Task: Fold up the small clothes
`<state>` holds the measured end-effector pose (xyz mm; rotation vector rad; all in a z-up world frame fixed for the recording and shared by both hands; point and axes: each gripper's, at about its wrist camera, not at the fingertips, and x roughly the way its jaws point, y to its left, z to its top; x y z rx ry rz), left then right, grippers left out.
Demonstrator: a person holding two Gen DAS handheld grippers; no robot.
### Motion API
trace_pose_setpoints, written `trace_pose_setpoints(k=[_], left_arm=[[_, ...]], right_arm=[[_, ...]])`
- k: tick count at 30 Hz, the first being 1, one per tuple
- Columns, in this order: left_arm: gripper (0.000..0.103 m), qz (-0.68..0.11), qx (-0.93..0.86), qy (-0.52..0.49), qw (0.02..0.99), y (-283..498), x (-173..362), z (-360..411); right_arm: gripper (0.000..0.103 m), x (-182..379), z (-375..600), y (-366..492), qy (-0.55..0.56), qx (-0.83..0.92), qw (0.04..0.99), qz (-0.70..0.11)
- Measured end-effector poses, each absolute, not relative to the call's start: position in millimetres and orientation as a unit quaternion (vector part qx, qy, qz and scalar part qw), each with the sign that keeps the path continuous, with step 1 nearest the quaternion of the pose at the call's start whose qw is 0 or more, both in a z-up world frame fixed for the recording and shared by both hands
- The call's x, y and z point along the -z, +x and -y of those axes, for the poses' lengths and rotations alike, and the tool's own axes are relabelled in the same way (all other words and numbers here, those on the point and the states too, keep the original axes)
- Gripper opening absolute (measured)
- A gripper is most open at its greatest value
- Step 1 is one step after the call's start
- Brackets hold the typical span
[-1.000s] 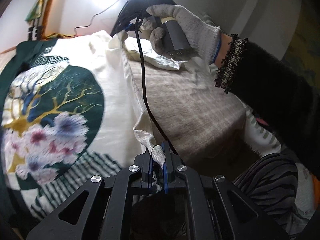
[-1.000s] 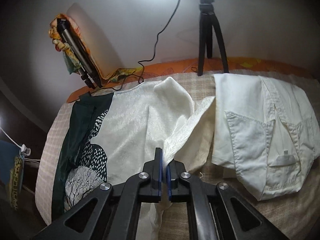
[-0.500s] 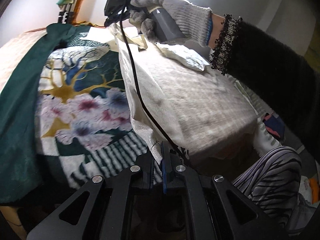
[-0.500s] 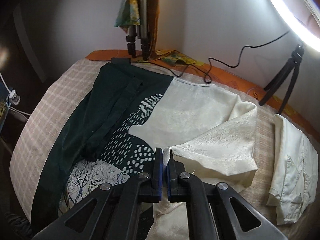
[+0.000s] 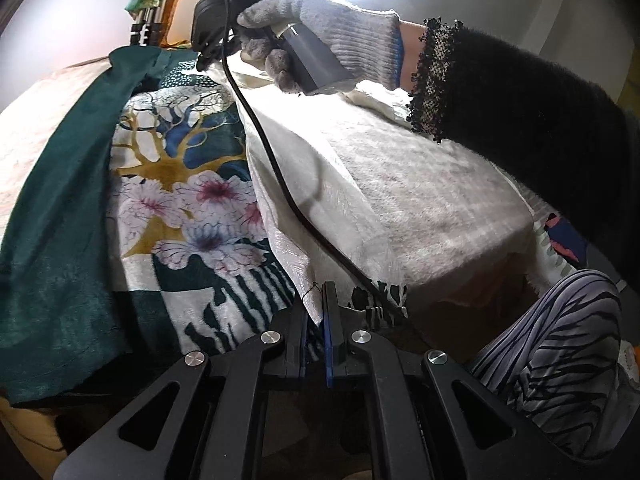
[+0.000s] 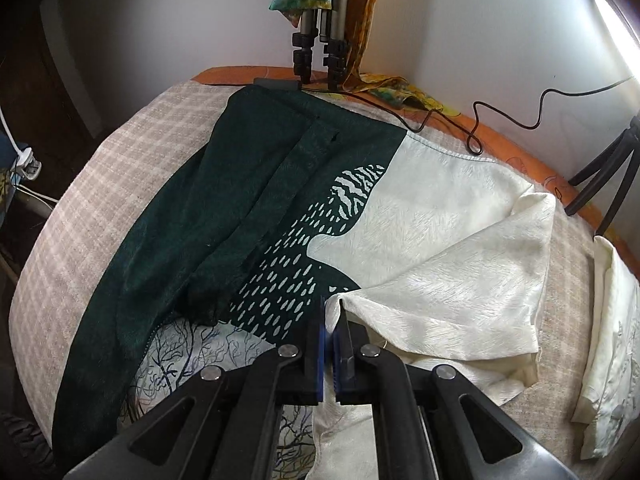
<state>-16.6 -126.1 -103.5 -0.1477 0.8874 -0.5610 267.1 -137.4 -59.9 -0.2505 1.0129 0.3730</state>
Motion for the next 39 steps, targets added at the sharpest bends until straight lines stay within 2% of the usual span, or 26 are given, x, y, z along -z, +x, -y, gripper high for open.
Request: trace_pose_setpoints(k=[19,20,21,22,23,24,26,30,34,39], left_arm=[[0.006,-0.432,0.242,-0.046,0.867,-20,102,104],[0.007,-0.437,0.238,-0.044,0.866,-21,102,103],[0.014,-0.441,0.236,-0.044,0.865,-21,101,103],[0.020,-0.445,0.241,-0.048,0.861,-21,99,101],[0.037,-0.447,0.235,-0.046,0.862,-21,97,99],[0.051,-0.448,0.223,-0.039,0.865,-22,94,96],[0.052,-0.442,0.221,-0.036,0.869,-26,88,87],[0.052,-0.438,0.212,-0.021,0.873,-32,75,66],[0.052,-0.436,0.211,-0.020,0.875,-22,63,60],[0.052,-0.432,0.238,-0.007,0.870,5,58,86]], right_arm=[[0.002,59,120,266,-0.111,-0.202,0.852,-0.469],[0.005,60,120,266,-0.110,-0.200,0.852,-0.471],[0.023,60,121,268,-0.104,-0.200,0.851,-0.475],[0.036,59,124,269,-0.091,-0.208,0.847,-0.482],[0.050,56,129,268,-0.073,-0.220,0.843,-0.485],[0.050,52,133,265,-0.057,-0.235,0.841,-0.484],[0.050,38,144,256,-0.032,-0.263,0.839,-0.475],[0.059,2,178,232,0.002,-0.298,0.848,-0.439],[0.059,-20,230,219,0.041,-0.287,0.866,-0.408],[0.056,-6,278,243,0.083,-0.222,0.874,-0.424]])
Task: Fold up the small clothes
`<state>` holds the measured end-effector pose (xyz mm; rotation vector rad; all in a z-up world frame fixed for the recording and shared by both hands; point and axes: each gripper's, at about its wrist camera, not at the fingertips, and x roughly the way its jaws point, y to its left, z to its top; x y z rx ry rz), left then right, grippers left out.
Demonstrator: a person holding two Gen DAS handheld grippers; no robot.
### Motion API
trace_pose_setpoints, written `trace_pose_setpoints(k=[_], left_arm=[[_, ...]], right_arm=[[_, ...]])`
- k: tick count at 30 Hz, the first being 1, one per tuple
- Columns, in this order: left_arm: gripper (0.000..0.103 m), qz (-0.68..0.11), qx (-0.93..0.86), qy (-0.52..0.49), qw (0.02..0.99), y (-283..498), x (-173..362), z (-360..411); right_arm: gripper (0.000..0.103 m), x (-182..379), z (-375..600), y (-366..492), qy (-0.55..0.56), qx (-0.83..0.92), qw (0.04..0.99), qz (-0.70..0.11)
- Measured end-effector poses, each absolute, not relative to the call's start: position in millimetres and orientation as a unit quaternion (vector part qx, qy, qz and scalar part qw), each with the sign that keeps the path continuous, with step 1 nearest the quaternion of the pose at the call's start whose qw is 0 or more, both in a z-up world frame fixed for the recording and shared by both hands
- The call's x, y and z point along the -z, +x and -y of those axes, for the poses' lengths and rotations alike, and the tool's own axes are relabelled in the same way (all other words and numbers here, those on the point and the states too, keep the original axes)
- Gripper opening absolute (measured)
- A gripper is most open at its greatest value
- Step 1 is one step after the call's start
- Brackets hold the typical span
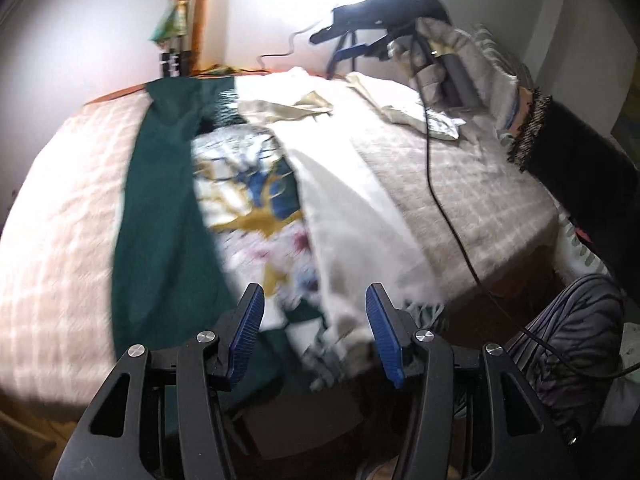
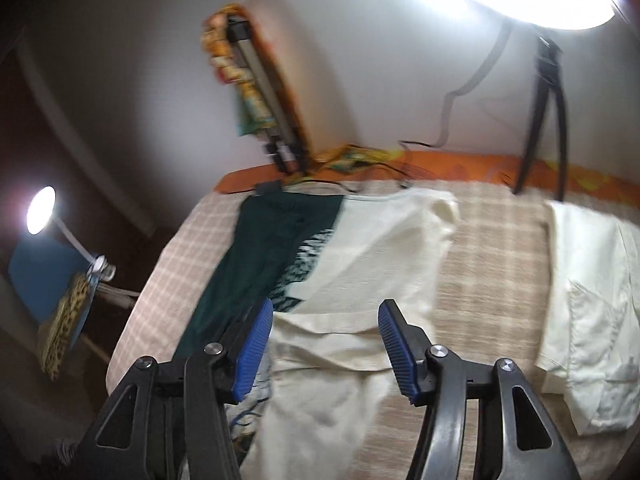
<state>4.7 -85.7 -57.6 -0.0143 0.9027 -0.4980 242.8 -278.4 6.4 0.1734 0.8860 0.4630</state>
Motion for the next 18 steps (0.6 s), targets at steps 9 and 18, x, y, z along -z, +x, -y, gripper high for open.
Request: trace_pose_setpoints(k=[9,18], left_arm=[[0.052,-0.459,0.285,0.068,0.839,18,85,135],[0.052,-0.466,0.286,0.053,0.835,24,92,132]], right_arm=[[0.046,54,323,284,0.158,-0.161,0.850,-0.476],[0.043,64,292,297,0.118,-0.164,0.840,-0.503]])
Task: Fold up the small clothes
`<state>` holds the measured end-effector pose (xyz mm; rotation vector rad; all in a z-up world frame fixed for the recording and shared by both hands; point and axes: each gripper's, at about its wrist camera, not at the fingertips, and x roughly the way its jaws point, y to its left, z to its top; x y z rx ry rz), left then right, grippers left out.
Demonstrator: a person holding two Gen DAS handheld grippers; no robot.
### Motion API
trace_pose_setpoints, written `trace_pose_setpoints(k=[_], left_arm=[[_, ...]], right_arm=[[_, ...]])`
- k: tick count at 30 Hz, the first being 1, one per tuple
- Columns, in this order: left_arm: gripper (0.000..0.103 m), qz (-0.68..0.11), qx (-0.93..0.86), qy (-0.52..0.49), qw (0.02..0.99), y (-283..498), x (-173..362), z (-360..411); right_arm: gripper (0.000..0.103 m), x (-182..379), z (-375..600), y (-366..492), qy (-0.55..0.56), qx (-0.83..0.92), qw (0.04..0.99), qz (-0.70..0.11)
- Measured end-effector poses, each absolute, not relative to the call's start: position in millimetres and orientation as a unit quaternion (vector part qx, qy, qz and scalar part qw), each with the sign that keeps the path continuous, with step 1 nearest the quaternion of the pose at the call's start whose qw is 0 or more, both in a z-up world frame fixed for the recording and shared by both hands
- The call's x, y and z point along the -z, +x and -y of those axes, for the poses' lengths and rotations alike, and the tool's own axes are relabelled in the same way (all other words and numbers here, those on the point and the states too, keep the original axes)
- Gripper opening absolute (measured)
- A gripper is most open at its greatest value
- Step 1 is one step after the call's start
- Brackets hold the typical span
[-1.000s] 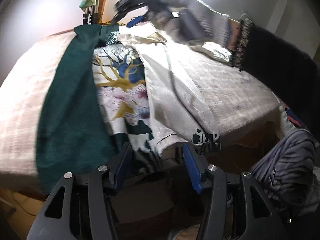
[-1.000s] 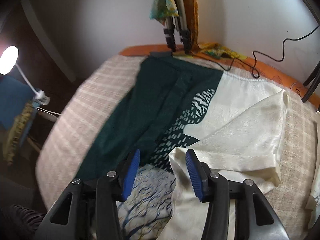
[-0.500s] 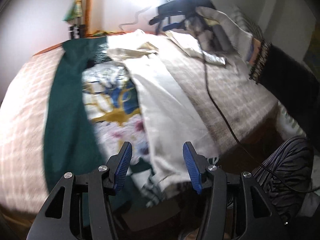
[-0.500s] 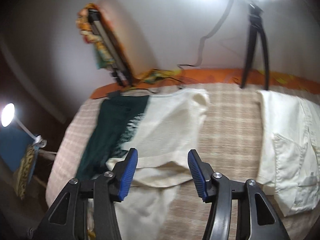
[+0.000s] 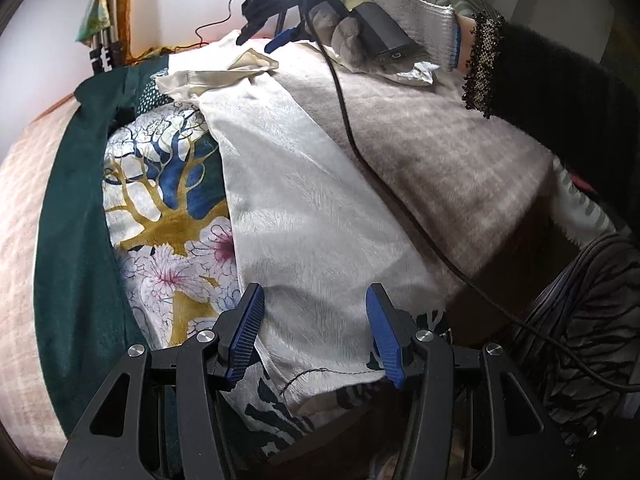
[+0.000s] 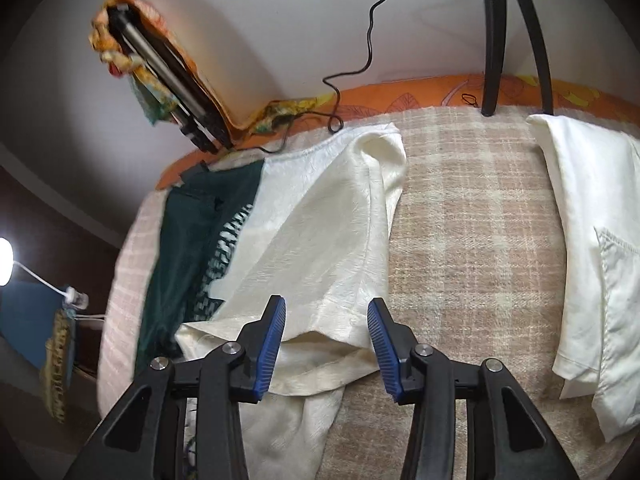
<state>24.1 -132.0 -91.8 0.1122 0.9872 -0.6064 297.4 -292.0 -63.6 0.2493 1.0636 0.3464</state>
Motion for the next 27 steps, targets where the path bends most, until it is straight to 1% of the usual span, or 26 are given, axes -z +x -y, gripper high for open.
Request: trace_pose_setpoints(k=[1,3,4,5,6,9,15,18,22,27], left_arm=[[0.052,-0.467,0.288,0.051,0.834,24,92,132],[0.052,-0.468,0.289,0.048,0.834,26,92,131],[0.052,-0.468,0.289,0.047,0.834,26,92,130],[0.052,-0.467,0.289,0.045,0.834,26,93,130],[0.052,-0.466,0.289,0.045,0.835,26,93,129],[0.052,-0.463,0.290,0.046,0.836,24,93,129],[0.053,-0.468,0.294,0.034,0.833,29,93,127],[0.058,-0.471,0.298,0.028,0.830,30,93,128],[0.058,-0.467,0.298,0.037,0.832,29,93,131],[0.059,-0.466,0.302,0.034,0.831,29,93,130]], right_arm=[[0.040,66,288,299,0.106,-0.160,0.838,-0.511],[0.026,72,280,302,0.087,-0.155,0.833,-0.523],[0.020,73,276,302,0.076,-0.152,0.833,-0.526],[0.008,72,275,303,0.069,-0.149,0.834,-0.527],[0.005,70,274,303,0.066,-0.146,0.836,-0.525],[0.002,53,277,304,0.075,-0.145,0.845,-0.510],[0.001,9,269,314,0.091,-0.160,0.858,-0.480],[0.001,-4,253,326,0.091,-0.170,0.861,-0.471],[0.001,-5,228,345,0.092,-0.180,0.859,-0.470],[0.001,11,192,370,0.093,-0.195,0.851,-0.478]])
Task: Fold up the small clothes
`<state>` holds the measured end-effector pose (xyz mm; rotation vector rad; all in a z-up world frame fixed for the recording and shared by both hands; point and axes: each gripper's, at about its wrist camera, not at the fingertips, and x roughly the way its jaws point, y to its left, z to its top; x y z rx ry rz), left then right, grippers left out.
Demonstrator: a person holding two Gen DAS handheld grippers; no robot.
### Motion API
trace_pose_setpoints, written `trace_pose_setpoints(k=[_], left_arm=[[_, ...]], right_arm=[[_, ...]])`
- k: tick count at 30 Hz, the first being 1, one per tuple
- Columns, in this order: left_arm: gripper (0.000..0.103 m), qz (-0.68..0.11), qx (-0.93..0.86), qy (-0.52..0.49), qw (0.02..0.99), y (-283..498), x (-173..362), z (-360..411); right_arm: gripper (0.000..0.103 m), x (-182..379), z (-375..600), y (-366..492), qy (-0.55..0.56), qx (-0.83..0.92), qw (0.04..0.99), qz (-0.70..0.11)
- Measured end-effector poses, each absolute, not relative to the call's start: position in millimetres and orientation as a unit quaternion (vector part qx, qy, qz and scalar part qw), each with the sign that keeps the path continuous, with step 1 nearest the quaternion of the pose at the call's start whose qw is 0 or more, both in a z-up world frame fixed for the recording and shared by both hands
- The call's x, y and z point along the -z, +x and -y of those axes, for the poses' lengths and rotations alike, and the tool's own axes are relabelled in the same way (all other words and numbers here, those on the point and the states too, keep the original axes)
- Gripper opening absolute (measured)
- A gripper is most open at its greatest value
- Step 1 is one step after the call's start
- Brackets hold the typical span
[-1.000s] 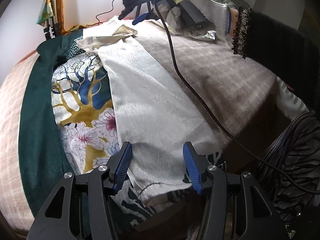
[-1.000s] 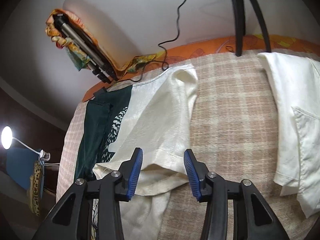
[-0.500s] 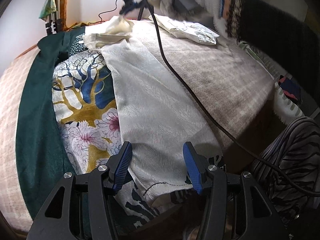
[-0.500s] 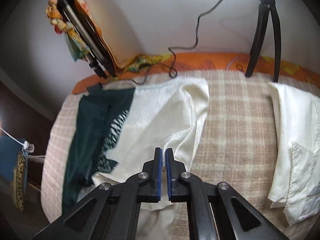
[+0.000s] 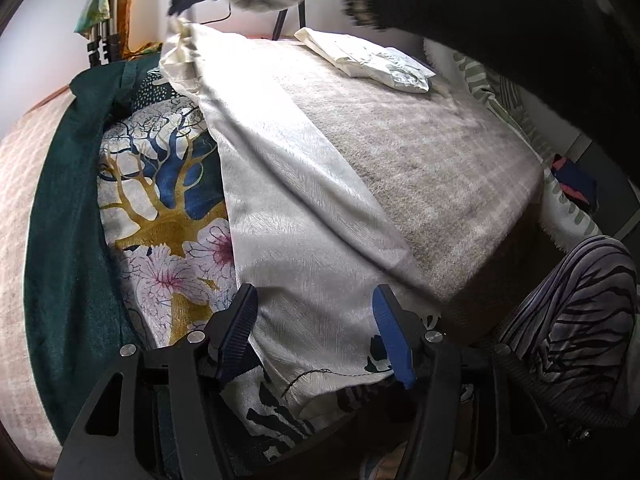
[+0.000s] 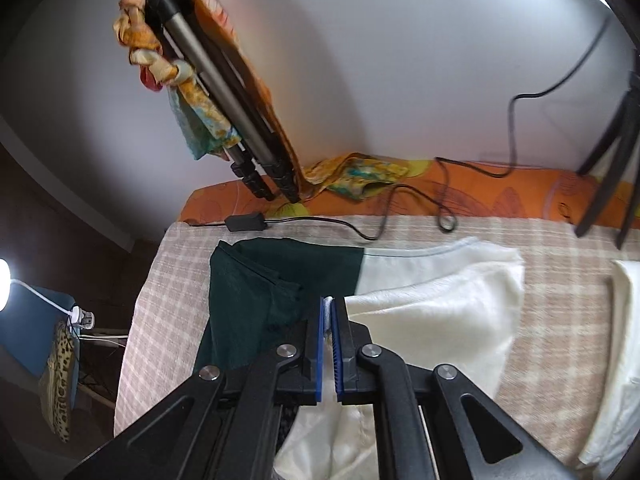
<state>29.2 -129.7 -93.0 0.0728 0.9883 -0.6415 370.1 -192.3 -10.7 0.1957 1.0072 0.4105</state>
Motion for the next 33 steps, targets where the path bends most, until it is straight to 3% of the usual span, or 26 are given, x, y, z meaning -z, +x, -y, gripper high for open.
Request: trace_pose_setpoints(k=[2,5,6,8,14,26,33], left_arm=[[0.059,-0.465,0.303,0.036,0.831,29,93,130],[0.060,-0.462,0.302,0.043,0.832,28,93,131],[0.060,-0.462,0.302,0.043,0.833,28,93,131],[0.060,-0.463,0.303,0.042,0.832,28,93,131],[0.060,-0.467,0.301,0.031,0.831,28,92,128],[0.060,-0.459,0.297,0.043,0.836,23,92,130],[0.060,-0.466,0.288,0.028,0.836,20,89,120]], right_arm=[[0.002,20,178,381,0.097,-0.203,0.846,-0.484],[0.011,31,165,393,0.128,-0.232,0.825,-0.499],[0.021,32,165,394,0.141,-0.236,0.822,-0.498],[0.027,27,169,391,0.158,-0.242,0.825,-0.486],[0.025,21,193,361,0.117,-0.219,0.837,-0.489],[0.025,87,195,299,0.114,-0.238,0.787,-0.557],[0.026,57,175,278,0.153,-0.314,0.784,-0.513]])
